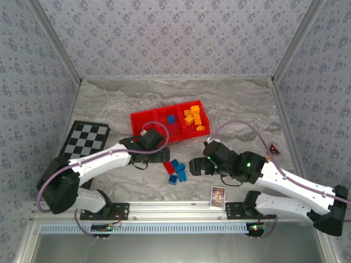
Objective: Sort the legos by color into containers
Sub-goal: Pick up the lego from the middle-left of the table.
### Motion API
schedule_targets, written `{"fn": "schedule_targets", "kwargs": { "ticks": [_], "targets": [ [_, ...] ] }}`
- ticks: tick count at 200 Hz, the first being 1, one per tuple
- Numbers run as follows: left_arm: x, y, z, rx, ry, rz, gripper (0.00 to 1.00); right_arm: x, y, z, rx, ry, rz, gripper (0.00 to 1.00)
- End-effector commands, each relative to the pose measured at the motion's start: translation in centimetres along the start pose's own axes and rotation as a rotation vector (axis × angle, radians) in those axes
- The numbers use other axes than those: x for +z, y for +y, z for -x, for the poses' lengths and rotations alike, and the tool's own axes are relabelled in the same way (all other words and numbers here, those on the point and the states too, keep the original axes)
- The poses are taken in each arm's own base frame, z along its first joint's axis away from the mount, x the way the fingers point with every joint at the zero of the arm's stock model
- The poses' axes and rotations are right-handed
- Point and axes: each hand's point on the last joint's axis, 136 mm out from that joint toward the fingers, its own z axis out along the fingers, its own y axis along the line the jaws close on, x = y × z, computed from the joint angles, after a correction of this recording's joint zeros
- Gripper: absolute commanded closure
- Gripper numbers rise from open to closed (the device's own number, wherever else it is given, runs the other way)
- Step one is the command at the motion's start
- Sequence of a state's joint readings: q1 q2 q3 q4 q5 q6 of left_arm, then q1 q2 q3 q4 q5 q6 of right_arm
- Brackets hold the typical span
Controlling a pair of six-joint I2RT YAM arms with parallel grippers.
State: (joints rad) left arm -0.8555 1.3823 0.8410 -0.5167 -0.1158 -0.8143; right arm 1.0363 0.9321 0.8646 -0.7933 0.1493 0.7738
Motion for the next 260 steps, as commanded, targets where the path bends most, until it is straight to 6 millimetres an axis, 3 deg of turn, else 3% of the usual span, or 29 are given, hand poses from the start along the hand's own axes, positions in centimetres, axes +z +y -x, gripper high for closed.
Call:
{"fn": "schedule_targets", "kwargs": {
  "ticks": [1, 37, 61, 113, 208, 260],
  "targets": [
    [0.9, -1.4, -1.3, -0.085, 0.036, 0.002, 0.04, 0.2, 0.0, -0.3, -0.004, 0.0, 0.004, 0.0],
    [2.0, -1.3, -2.4, -0.226, 0.039, 0.083, 0.05, 0.2, -0.3, -0.6, 0.001, 0.003, -0.001, 0.0],
    [2.2, -1.8, -2.9, -0.376, -0.021, 0.029, 0.09, 0.2, -0.5, -0.9, 0.006, 0.002, 0.001, 0.0],
    [1.9, -1.6, -2.3, -0.603, -0.151, -0.024, 0.12, 0.2, -1.2, -1.4, 0.015, -0.007, 0.0, 0.0],
    [3.7, -3.3, -2.3, -0.683, -0.115, -0.013, 0.17, 0.4, -1.8, -2.0, 0.009, -0.001, -0.007, 0.0],
    [4.2, -3.6, -2.1, -0.656, -0.131, 0.031, 0.25, 0.3, -2.1, -2.3, 0.016, -0.011, -0.004, 0.0]
  ]
}}
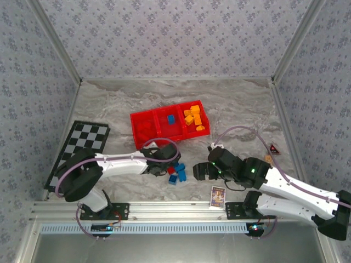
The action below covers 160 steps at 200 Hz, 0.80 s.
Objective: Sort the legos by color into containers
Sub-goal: Pick up the lego from the middle-left of the table.
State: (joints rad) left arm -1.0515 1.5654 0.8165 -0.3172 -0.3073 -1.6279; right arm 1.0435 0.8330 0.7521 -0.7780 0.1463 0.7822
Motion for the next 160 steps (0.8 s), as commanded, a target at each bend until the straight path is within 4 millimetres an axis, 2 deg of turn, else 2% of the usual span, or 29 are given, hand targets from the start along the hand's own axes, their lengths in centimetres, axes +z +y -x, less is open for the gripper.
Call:
{"fn": "schedule_targets", "kwargs": {
  "ticks": [1, 47, 82, 96, 133, 160],
  "targets": [
    [0.1, -0.4, 0.0, -0.018, -0.022, 0.016, 0.25, -0.1, -0.4, -0.1, 0.012, -0.015, -0.011, 0.0],
    [0.8, -0.5, -0.3, 0.031, -0.046, 0.063, 0.35, -0.1, -0.9, -0.6, 0.022, -0.011, -0.01, 0.0],
    [1.4, -0.2, -0.5, 0.062, -0.057, 0.09, 0.5, -0.3, -1.4, -1.2, 0.029, -0.006, -0.012, 0.0],
    [1.4, -0.1, -0.2, 0.075, -0.075, 0.1, 0.57, -0.4, -1.6, -1.3, 0.031, -0.007, -0.01, 0.0],
    [0.7, 0.2, 1.6, 0.139, -0.161, 0.136, 0.68, -0.6, -2.0, -1.6, 0.034, -0.012, -0.006, 0.0],
    [0.6, 0.1, 2.6, 0.18, -0.183, 0.155, 0.73, -0.5, -2.0, -1.5, 0.039, -0.016, -0.008, 0.0]
  ]
}}
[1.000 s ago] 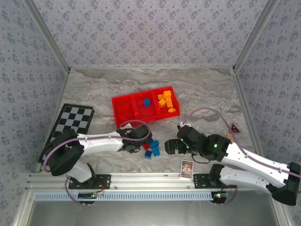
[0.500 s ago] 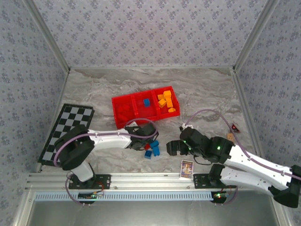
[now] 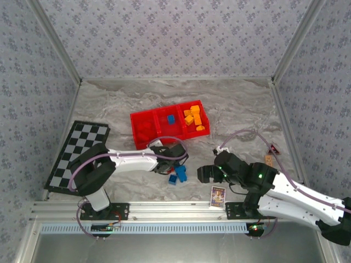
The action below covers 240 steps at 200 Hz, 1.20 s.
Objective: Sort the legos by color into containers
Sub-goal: Pick up the lego from the middle-left of the table, then place the lego in the container.
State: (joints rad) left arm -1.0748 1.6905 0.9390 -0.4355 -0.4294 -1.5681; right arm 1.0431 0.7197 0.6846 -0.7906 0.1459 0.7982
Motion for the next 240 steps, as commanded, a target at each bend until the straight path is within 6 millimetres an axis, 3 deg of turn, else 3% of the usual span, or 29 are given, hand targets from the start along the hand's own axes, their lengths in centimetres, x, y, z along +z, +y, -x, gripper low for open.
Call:
{"fn": "schedule_targets", "kwargs": {
  "ticks": [1, 51, 90, 132, 157, 198, 240],
  "targets": [
    [-0.1, 0.7, 1.8, 0.056, -0.066, 0.055, 0.73, 0.0, -0.8, -0.4, 0.018, 0.006, -0.031, 0.0],
    [-0.4, 1.6, 3.6, 0.14, -0.076, 0.082, 0.74, -0.1, -0.9, -0.3, 0.022, 0.003, -0.035, 0.0],
    [-3.0, 1.6, 6.5, 0.212, -0.161, 0.057, 0.75, -0.2, -0.5, 0.1, 0.016, -0.002, -0.03, 0.0],
    [-7.3, 0.9, 12.5, 0.265, -0.332, 0.03, 0.75, 0.2, 0.1, 0.7, -0.005, 0.005, -0.033, 0.0],
    [-8.6, 0.9, 16.4, 0.26, -0.395, 0.017, 0.75, 0.5, 0.5, 0.9, -0.014, 0.011, -0.034, 0.0],
    [-7.1, 0.4, 21.7, 0.224, -0.412, -0.017, 0.77, 0.8, 0.6, 1.2, -0.026, 0.012, -0.049, 0.0],
    [-3.0, -0.4, 23.4, 0.186, -0.33, -0.018, 0.77, 0.3, 0.3, 1.2, -0.021, 0.009, -0.059, 0.0]
  ]
}}
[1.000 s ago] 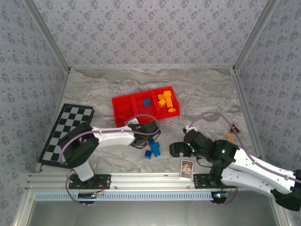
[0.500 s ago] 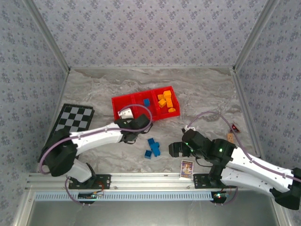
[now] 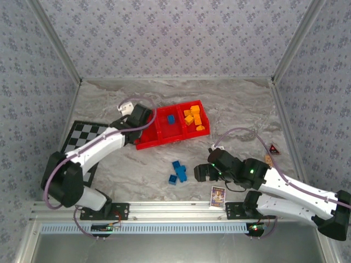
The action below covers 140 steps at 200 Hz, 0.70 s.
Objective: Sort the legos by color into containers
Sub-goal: Place the lego in the container.
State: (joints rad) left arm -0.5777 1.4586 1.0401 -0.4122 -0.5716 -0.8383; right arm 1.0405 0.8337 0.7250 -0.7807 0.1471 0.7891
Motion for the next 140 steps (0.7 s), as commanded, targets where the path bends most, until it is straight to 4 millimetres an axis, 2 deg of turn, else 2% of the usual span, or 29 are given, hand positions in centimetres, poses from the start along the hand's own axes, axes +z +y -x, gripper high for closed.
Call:
{"fn": "schedule_targets", "kwargs": {
  "ticks": [1, 34, 66, 81, 116, 140],
  "targets": [
    [1.8, -2.2, 0.4, 0.011, 0.038, -0.068, 0.77, -0.9, -0.2, 0.8, -0.003, -0.033, -0.014, 0.0],
    [4.4, -3.5, -0.3, 0.006, 0.114, -0.07, 0.77, -1.1, -0.6, 0.6, 0.003, -0.032, -0.021, 0.0],
    [5.9, -4.6, -0.9, -0.015, 0.177, -0.088, 0.74, -1.3, -0.8, 0.5, 0.008, -0.031, -0.026, 0.0],
    [6.0, -5.4, -1.3, -0.006, 0.208, -0.121, 0.65, -1.3, -0.8, 0.4, 0.014, -0.031, -0.024, 0.0],
    [5.7, -6.6, -1.7, 0.014, 0.232, -0.197, 0.35, -1.4, -0.9, 0.4, 0.026, -0.032, -0.028, 0.0],
    [4.9, -6.8, -1.3, 0.03, 0.217, -0.232, 0.24, -1.4, -1.0, 0.4, 0.035, -0.032, -0.033, 0.0]
  ]
}}
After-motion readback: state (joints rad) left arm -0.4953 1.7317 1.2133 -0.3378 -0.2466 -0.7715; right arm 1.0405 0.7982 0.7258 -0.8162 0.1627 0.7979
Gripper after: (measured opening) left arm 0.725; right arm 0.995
